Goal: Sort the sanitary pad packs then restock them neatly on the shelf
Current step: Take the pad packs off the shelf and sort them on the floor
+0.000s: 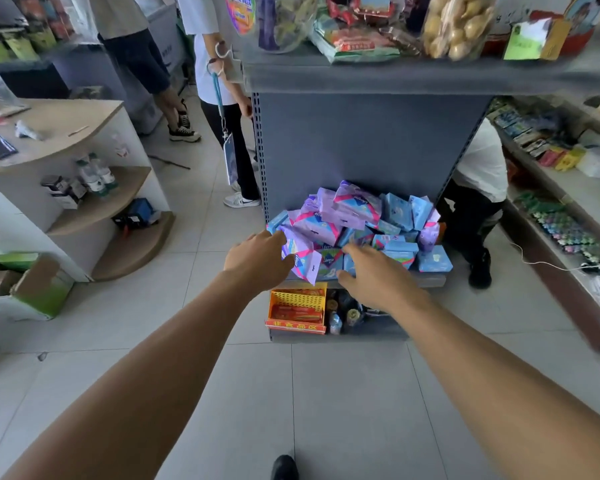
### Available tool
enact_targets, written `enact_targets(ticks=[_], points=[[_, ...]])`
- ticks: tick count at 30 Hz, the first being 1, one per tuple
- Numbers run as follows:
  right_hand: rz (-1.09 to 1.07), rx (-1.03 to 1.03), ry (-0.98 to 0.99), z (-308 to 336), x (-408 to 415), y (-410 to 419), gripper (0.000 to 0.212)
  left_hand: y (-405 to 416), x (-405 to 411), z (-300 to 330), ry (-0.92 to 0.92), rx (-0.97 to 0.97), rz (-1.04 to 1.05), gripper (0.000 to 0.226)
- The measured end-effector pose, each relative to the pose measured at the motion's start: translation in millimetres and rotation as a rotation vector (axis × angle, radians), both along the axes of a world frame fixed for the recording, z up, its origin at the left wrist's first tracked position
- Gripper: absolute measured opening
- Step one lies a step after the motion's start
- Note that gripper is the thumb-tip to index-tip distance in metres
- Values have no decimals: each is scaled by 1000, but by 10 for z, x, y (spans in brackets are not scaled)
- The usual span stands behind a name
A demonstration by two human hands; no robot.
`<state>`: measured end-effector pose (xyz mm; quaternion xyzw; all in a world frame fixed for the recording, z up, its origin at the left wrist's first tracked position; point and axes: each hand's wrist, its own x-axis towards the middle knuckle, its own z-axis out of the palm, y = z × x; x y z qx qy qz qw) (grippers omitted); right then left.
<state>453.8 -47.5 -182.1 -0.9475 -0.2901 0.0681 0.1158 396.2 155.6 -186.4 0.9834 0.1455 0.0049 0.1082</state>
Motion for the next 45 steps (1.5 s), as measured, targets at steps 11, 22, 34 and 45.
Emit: enact_targets(ticks=[11,22,34,45], points=[[-45,32,187,-1478,1488,695,40,560,1330,-1255,152,-24,6,43],[-51,180,217,-2797,2383,1307,61,859,2184,-2383,128,-49,8,60],[34,421,291,-2828,2624,1609,29,1277,2707,-2655,103,87,-383,81],[-135,638,396,-2219,3061,1070,41,1139,2803,-2181,73,-853,23,25]])
